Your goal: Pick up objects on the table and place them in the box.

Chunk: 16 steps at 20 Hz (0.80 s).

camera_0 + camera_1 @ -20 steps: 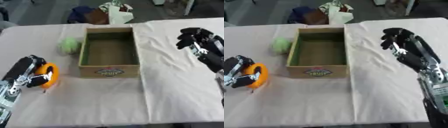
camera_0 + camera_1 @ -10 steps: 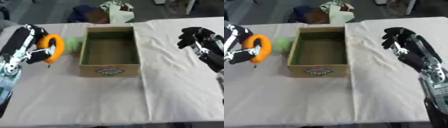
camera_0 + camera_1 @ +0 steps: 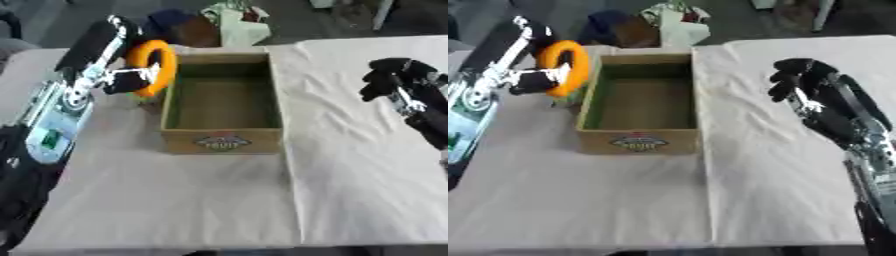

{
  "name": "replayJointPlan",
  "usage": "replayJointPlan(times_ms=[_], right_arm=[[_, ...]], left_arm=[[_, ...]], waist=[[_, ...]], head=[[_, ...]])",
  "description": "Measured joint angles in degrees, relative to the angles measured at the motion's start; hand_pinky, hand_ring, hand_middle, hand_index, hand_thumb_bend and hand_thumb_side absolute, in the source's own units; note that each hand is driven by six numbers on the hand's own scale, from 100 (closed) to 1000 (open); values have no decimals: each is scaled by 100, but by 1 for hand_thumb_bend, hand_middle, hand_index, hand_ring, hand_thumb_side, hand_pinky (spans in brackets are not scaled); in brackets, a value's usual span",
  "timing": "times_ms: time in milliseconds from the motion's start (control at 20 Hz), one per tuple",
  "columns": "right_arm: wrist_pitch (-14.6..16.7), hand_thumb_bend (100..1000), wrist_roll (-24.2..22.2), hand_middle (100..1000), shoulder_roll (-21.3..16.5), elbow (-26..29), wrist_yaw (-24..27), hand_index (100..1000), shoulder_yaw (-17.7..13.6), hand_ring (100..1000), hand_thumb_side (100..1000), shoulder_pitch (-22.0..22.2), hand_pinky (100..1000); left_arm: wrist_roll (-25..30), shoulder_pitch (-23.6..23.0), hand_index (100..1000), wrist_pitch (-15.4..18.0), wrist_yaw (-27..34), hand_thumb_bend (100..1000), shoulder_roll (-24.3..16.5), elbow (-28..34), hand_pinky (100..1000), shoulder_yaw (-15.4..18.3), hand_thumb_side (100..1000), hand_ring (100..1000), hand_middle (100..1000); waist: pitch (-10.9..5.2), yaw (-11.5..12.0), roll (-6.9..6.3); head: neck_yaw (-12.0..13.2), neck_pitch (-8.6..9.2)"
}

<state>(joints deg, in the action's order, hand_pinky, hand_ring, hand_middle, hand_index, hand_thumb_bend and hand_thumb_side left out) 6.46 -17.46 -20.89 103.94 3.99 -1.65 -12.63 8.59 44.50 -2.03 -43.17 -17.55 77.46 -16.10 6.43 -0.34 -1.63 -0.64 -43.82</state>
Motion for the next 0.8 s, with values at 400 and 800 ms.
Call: replayJointPlan(times_ms=[400,800], right_arm=[[-8,100,-96,624,41,0,18,787,99,611,515,-39,594],[0,100,-138,624,58,0,22,787,131,611,515,-50,594]], left_arm=[[-106,249,635,572,-155,100,746,-1424,542,13,138,464,448],[-480,237,802,1036,-149,413,1104,-2070,631,109,441,636,636]], waist=[[14,-238,34],[25,-318,32]], head=[[158,0],[212,0]])
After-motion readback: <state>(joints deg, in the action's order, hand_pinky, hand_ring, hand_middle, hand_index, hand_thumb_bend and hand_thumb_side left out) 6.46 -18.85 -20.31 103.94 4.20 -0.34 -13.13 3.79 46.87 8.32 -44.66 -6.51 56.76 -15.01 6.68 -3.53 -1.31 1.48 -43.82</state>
